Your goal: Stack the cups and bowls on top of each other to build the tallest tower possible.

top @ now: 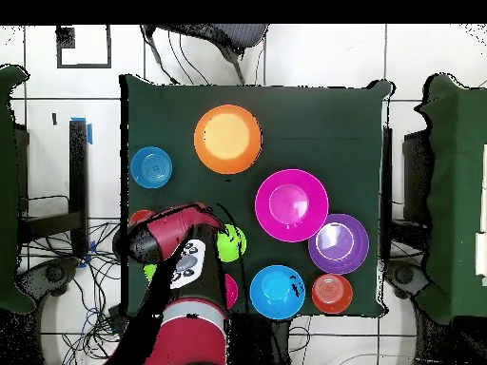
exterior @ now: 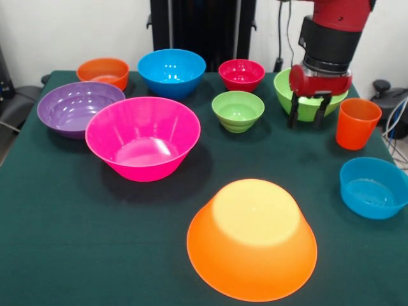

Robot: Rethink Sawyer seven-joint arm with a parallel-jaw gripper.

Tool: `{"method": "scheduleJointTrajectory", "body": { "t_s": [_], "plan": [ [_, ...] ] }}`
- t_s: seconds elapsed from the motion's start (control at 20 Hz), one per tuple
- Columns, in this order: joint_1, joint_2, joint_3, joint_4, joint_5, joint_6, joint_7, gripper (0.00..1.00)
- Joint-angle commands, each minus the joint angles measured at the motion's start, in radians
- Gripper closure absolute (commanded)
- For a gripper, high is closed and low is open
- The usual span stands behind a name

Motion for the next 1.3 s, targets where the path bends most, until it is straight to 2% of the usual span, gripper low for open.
{"method": "scheduleJointTrajectory", "body": {
  "t_s": [0.05, 0.6, 1.3],
  "plan": [
    [0.024, 0.049, 0.042, -0.062, 0.034, -0.057, 0.154, 0.0],
    [0.035, -0.014, 0.051, -0.018, 0.044, -0.028, 0.149, 0.0],
    [0.036, -0.05, 0.059, -0.011, 0.046, 0.01, 0.133, 0.0]
  ]
}}
